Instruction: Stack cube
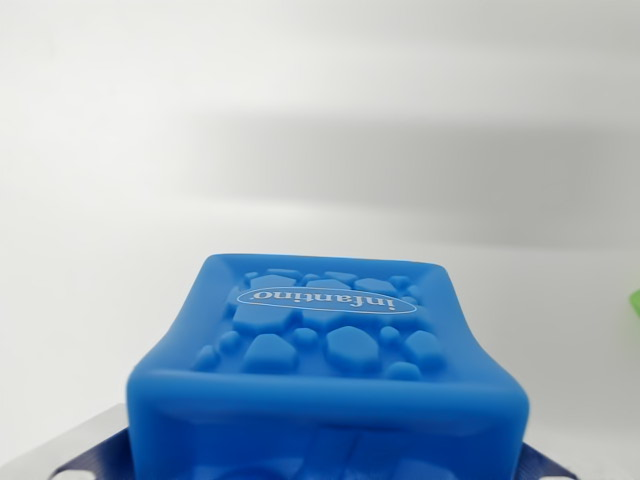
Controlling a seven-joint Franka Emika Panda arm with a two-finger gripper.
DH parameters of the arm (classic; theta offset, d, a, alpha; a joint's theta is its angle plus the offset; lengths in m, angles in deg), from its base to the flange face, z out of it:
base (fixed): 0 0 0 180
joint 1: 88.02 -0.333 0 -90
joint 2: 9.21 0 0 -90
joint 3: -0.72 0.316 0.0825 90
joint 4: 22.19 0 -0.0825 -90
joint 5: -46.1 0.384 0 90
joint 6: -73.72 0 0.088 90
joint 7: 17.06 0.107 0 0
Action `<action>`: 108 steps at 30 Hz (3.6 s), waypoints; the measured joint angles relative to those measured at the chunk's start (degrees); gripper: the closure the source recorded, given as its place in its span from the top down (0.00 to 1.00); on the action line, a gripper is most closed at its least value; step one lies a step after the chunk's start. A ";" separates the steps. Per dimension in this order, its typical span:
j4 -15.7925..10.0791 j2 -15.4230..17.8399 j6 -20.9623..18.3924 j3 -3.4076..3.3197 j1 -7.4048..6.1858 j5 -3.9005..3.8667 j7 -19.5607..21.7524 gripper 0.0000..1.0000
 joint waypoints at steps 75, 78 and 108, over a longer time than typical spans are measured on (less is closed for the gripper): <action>-2.34 4.65 -2.38 -1.87 13.41 0.64 -40.82 0.00; -2.30 4.70 -2.50 -1.99 13.82 0.66 -42.22 0.00; -0.92 4.96 -4.13 -3.28 18.53 0.94 -58.08 0.00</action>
